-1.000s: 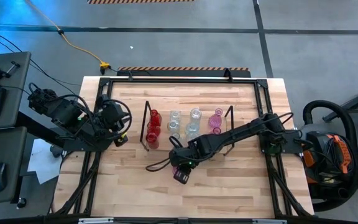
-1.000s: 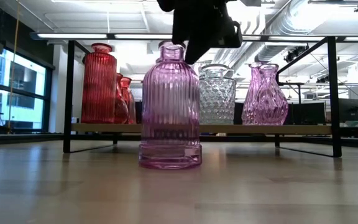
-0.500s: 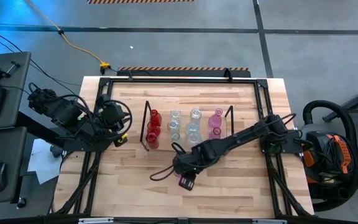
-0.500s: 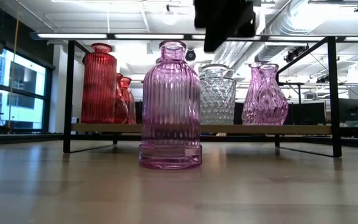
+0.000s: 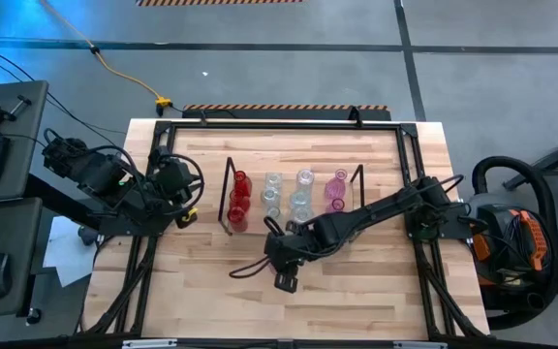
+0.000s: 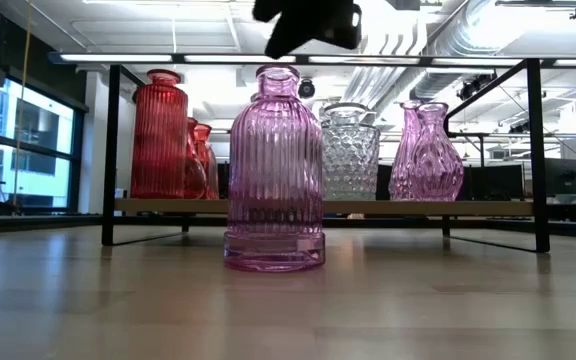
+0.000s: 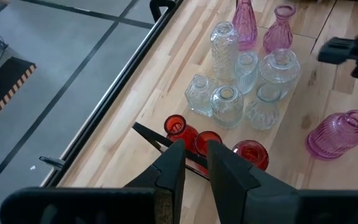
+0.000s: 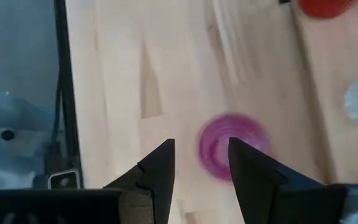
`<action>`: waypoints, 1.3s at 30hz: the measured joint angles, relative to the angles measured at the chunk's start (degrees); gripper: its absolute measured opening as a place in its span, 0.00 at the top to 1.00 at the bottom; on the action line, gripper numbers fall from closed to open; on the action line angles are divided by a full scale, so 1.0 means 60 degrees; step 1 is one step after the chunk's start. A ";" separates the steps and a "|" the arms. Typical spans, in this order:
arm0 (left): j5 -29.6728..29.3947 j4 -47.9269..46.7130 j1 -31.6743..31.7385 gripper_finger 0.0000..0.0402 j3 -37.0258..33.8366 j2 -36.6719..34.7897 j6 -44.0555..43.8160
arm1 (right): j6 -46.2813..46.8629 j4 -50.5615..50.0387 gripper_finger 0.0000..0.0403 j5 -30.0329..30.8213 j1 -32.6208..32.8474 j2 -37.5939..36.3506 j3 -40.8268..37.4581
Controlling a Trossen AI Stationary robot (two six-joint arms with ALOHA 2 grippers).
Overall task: Sort vases onto shelf
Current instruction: Put the transparent vase aligned with the other transparent vase on the shelf
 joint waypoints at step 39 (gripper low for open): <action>0.0027 0.0000 0.0000 0.85 0.0000 0.0007 -0.0186 | -0.0202 -0.0582 0.68 -0.0191 -0.0247 0.0499 0.0046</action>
